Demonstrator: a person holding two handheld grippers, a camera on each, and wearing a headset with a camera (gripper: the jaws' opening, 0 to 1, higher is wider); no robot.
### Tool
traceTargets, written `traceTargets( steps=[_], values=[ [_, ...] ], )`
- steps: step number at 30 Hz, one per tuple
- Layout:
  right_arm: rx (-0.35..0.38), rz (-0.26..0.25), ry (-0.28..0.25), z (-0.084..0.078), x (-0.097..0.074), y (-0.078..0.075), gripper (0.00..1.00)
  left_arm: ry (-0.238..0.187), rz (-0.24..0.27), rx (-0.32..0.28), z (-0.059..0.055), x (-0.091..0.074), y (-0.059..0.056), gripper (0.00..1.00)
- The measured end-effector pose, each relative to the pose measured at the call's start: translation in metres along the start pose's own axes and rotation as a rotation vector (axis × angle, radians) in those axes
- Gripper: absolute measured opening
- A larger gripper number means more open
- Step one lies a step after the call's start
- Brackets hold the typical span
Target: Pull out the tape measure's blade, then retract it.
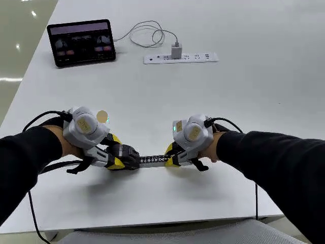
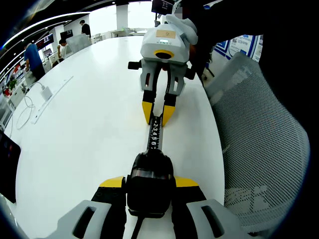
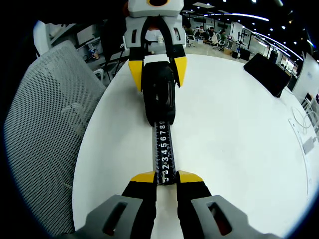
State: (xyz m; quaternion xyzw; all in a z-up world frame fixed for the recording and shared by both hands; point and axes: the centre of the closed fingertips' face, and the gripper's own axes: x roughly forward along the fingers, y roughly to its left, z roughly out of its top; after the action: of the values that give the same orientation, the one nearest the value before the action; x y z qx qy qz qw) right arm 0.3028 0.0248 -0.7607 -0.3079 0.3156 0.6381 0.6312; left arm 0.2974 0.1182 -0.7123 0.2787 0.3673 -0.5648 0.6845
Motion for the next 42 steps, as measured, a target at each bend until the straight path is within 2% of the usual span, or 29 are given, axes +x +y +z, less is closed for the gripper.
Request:
traceTargets(
  steps=[42],
  values=[
    [0.022,-0.015,0.014,-0.016,-0.013,-0.001,0.10,-0.001,0.004,-0.004,0.000,0.000,-0.001,0.31]
  ],
)
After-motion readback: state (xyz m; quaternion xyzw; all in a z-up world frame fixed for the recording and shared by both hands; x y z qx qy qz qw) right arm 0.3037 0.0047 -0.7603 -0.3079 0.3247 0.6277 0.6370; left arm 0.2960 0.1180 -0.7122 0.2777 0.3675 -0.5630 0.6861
